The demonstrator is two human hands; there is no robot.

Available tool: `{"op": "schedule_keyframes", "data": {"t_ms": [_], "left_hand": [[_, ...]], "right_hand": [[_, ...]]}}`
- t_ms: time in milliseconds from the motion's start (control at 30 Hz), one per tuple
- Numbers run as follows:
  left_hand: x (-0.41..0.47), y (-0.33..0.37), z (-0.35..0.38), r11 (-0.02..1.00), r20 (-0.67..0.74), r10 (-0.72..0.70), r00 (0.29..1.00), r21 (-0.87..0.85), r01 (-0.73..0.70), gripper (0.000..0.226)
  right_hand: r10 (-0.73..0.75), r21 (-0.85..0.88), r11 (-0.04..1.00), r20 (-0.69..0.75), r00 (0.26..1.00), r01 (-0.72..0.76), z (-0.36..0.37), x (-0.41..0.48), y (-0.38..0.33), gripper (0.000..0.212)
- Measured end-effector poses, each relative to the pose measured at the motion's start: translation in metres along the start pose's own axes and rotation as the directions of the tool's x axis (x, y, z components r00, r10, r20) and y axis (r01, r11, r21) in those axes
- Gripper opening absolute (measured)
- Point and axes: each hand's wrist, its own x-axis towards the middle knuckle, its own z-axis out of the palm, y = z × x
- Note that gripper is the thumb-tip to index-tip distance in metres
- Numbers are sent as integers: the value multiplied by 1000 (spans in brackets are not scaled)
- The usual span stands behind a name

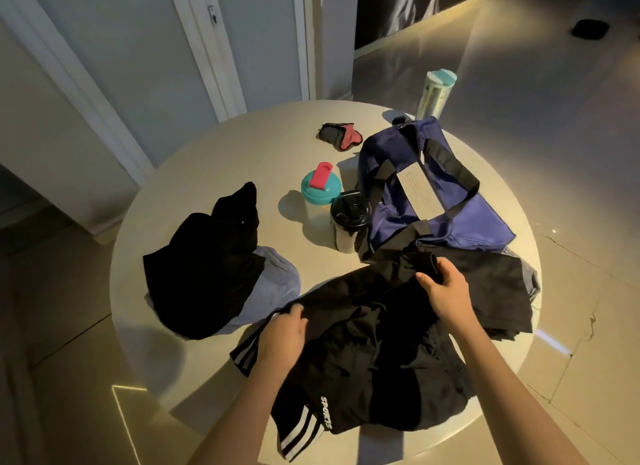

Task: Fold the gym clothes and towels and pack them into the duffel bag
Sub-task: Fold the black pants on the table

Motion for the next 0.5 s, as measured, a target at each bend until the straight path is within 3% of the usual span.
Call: {"op": "schedule_keyframes", "data": {"t_ms": [67,167,300,400,500], "left_hand": [[14,3,-5,993,-3,-94,996,74,94,49],[30,5,-4,985,44,-82,996,152,75,68],[47,4,4,992,154,-119,981,49,113,55],[55,5,1,994,144,-84,986,80,73,40],[67,3,-11,943,157,-28,987,-323,78,25]], "right_hand": [[-5,-3,1000,12,1000,5,-7,0,1,27],[-10,72,997,44,999,7,-18,-5,2,24],[20,138,990,52,998,-27,-25,-9,5,21],[63,150,987,1,998,-63,-27,-7,10,17],[99,157,984,-106,989,-82,-29,-1,13,9]]}}
